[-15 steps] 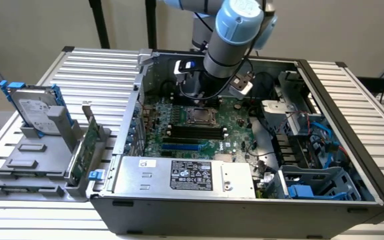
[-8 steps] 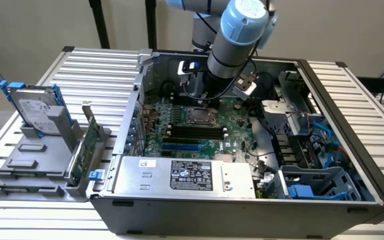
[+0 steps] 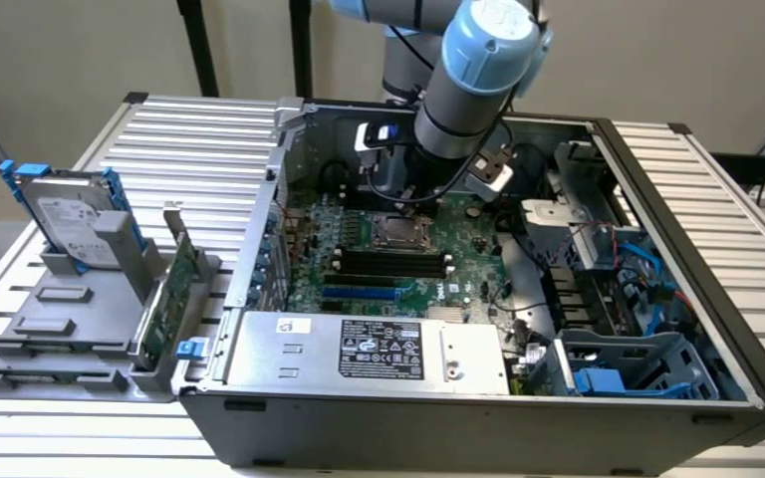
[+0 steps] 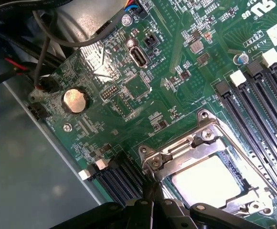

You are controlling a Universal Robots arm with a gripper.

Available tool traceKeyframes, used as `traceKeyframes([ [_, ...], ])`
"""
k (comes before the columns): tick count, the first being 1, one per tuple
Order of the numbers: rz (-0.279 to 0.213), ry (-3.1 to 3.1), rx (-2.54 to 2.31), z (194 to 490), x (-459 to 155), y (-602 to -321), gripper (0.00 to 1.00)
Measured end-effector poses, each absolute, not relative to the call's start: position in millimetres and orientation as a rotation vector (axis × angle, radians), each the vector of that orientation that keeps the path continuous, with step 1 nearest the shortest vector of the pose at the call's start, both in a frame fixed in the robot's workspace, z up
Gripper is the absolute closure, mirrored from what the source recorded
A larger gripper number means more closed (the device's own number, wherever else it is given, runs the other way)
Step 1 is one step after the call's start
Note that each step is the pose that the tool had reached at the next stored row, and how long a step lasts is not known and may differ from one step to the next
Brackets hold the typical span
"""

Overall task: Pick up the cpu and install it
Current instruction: 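Install the first cpu locking lever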

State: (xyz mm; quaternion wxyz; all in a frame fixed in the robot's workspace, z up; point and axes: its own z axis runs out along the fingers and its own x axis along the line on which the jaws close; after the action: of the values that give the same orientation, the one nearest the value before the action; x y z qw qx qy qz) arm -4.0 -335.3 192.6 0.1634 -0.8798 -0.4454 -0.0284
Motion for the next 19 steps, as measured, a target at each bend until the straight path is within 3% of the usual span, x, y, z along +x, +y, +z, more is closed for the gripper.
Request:
traceKeyframes([
  [19, -0.134, -1.31, -2.443, 188.6, -4.0, -341.1, 0.89],
])
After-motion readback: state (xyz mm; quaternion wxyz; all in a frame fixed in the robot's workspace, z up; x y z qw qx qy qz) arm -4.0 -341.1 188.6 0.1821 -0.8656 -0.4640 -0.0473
